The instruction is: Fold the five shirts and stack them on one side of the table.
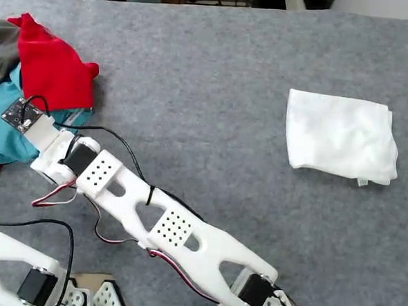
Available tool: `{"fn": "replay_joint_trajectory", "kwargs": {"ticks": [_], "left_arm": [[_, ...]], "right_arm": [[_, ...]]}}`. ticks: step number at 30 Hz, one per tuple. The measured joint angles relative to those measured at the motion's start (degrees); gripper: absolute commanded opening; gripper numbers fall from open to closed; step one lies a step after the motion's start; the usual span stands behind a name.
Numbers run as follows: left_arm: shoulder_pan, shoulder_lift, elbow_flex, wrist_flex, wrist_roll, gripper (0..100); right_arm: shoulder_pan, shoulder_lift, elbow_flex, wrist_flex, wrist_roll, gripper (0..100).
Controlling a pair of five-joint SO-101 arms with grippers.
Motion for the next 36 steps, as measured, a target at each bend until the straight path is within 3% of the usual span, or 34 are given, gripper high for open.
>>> {"fn": "replay_joint_trajectory", "kwargs": {"ticks": [8, 13, 19, 24, 27, 31, 36], "left_arm": [[0.44, 0.00, 0.00, 0.00, 0.00, 3], [1.58, 0.00, 0.00, 0.26, 0.00, 3], [2.64, 0.00, 0.00, 0.79, 0.00, 3], [2.90, 0.00, 0.00, 0.79, 0.00, 3], [2.90, 0.00, 0.00, 0.79, 0.00, 3], [2.90, 0.00, 0.00, 0.79, 0.00, 3], [2.90, 0.00, 0.00, 0.79, 0.00, 3]], "right_arm": [[0.00, -3.52, -4.40, 14.95, 0.62, 1.5], [0.70, -14.51, -4.40, 17.49, 0.62, 1.5], [2.64, -28.75, -4.40, 16.53, 0.62, 1.5], [3.43, -38.59, -4.57, 7.12, 1.14, 1.5], [3.25, -41.85, -4.66, 2.11, 4.75, 1.5], [3.16, -42.37, -1.85, 3.34, 4.75, 2.4], [3.16, -36.22, 6.68, 5.80, -1.76, 20.7]]}}
